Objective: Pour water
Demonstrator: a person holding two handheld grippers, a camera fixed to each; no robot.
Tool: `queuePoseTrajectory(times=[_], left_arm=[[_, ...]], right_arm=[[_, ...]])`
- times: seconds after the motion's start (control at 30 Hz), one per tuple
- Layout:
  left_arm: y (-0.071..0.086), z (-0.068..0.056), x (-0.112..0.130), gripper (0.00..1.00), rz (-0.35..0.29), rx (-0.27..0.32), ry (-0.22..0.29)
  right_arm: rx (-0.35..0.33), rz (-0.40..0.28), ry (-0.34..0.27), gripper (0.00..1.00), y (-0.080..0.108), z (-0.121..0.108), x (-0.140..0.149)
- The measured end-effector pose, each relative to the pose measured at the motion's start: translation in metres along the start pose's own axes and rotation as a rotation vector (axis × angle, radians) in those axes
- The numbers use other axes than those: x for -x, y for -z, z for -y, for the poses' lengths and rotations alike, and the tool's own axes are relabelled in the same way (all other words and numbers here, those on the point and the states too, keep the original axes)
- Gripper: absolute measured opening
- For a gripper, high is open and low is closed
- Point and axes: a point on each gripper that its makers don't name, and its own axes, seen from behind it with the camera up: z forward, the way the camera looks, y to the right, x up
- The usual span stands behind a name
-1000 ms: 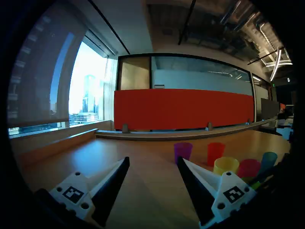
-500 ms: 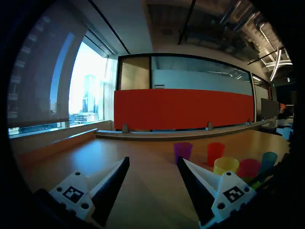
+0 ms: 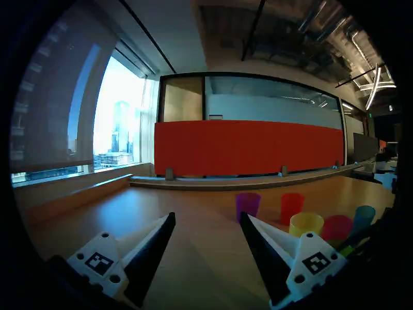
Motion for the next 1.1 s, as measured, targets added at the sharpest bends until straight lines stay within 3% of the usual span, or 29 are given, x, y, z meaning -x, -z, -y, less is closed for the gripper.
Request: queuePoseTrajectory(times=[1.1], left_arm=[[0.002, 0.002, -0.010, 0.93, 0.002, 0.001, 0.000]], right_arm=[[0.000, 0.000, 0.000, 0.99, 0.000, 0.000, 0.000]])
